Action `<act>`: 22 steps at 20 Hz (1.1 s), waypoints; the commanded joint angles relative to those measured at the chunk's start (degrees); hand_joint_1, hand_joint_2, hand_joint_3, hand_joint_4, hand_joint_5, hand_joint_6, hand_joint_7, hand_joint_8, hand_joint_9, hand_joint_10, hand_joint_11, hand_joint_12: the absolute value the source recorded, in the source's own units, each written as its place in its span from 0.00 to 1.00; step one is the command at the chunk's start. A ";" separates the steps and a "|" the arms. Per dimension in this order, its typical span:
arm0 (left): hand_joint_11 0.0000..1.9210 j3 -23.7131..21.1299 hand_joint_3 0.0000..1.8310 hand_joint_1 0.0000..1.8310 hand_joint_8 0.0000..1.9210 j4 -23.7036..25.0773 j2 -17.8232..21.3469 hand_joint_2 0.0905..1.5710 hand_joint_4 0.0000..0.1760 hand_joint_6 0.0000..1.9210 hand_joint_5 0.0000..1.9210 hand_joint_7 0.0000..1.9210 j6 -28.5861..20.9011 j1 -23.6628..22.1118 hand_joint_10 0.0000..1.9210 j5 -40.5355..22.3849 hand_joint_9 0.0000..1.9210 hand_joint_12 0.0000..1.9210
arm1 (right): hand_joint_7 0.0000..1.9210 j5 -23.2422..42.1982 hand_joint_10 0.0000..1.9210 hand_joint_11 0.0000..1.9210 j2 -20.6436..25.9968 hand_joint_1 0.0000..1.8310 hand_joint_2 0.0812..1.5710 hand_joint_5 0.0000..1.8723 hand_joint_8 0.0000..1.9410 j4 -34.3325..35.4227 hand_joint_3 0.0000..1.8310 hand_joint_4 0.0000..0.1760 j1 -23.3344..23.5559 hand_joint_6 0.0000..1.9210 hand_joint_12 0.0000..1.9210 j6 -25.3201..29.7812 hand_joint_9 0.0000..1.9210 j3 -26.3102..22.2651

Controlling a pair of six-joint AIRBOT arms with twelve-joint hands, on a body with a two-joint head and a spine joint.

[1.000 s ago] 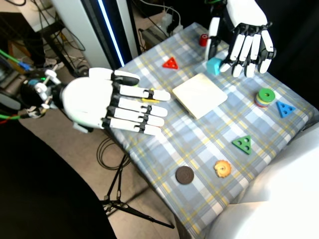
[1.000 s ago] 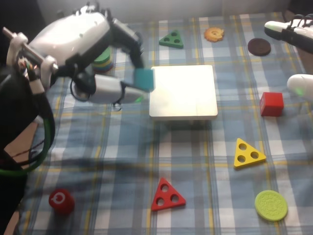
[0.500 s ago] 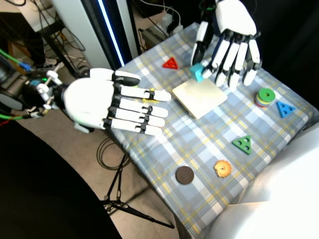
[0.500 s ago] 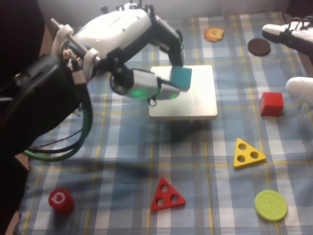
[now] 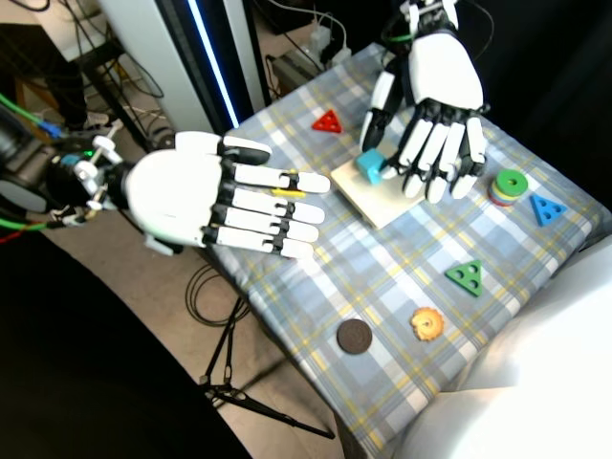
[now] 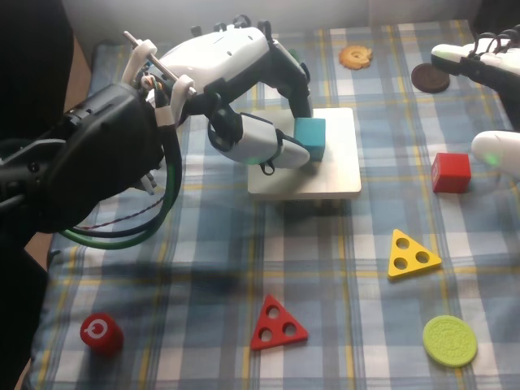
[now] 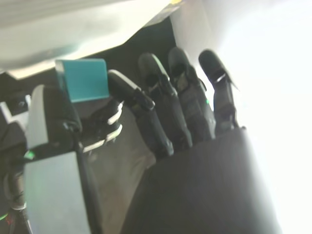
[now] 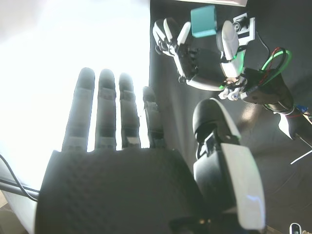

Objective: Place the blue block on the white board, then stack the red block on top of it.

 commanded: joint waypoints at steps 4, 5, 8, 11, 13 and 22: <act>0.00 1.09 0.00 0.60 0.00 -0.52 -0.72 0.67 0.00 0.46 0.54 0.45 0.33 -0.42 0.00 -4.08 0.30 0.41 | 0.15 7.03 0.00 0.10 0.04 0.03 0.85 0.06 0.00 1.15 0.00 0.30 0.29 0.00 0.02 0.24 0.13 0.26; 0.00 1.21 0.00 0.61 0.00 -0.96 -0.72 0.67 0.00 0.44 0.55 0.45 0.83 -0.38 0.00 -3.96 0.30 0.41 | 0.14 7.03 0.00 0.10 0.04 0.03 0.85 0.06 0.00 1.15 0.00 0.34 0.29 0.00 0.02 0.24 0.13 0.27; 0.00 1.58 0.00 0.60 0.00 -1.71 -0.72 0.67 0.05 0.45 0.54 0.45 1.22 -0.23 0.00 -3.44 0.30 0.41 | 0.14 7.03 0.00 0.10 0.01 0.03 0.85 0.06 0.00 1.15 0.00 0.39 0.29 0.00 0.02 0.24 0.13 0.27; 0.00 1.64 0.00 0.56 0.00 -2.03 -0.62 0.68 0.95 0.48 0.52 0.43 1.35 0.09 0.00 -3.24 0.28 0.40 | 0.13 7.03 0.00 0.11 0.01 0.03 0.86 0.06 0.00 1.15 0.00 0.40 0.29 0.00 0.02 0.24 0.13 0.26; 0.00 1.44 0.00 0.56 0.00 -2.25 -0.26 0.67 1.00 0.47 0.53 0.42 1.35 0.32 0.00 -3.24 0.28 0.39 | 0.13 7.03 0.00 0.10 0.01 0.03 0.86 0.06 0.00 1.16 0.00 0.41 0.27 0.00 0.02 0.29 0.12 0.25; 0.00 -1.03 0.00 0.56 0.00 -2.14 1.76 0.68 1.00 0.49 0.52 0.42 1.38 0.98 0.00 -5.08 0.28 0.40 | 0.13 7.03 0.00 0.10 0.00 0.03 0.86 0.06 0.00 1.18 0.00 0.47 0.24 0.00 0.02 0.52 0.12 0.22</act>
